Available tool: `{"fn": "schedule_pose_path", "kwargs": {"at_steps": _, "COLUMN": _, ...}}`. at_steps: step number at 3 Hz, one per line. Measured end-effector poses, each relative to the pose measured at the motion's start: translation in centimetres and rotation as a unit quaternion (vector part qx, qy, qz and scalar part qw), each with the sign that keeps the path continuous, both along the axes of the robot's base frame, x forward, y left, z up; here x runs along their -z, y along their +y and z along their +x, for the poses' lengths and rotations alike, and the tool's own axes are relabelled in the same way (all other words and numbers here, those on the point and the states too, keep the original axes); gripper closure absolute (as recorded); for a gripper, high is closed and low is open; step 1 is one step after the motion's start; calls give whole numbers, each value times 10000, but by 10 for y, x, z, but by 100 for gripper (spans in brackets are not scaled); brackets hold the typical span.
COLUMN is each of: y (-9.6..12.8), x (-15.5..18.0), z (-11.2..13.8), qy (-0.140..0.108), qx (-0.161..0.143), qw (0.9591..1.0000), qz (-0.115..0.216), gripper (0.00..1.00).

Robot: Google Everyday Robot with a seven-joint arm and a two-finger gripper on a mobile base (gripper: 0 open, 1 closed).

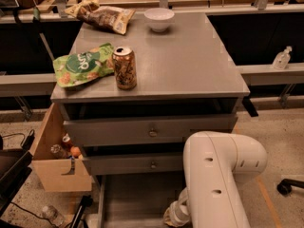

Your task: Open bottom drawer

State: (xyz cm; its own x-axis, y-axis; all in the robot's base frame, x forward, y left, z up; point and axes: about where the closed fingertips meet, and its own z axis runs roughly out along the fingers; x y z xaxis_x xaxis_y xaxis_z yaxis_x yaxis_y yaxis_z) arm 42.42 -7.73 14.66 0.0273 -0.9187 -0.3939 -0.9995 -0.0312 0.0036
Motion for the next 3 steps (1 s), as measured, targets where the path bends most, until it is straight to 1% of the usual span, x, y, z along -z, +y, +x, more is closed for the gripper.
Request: {"fn": "schedule_pose_path", "kwargs": {"at_steps": 3, "y": 0, "x": 0, "z": 1, "qy": -3, "qx": -1, "qw": 10000, "qz": 0, "gripper": 100}}
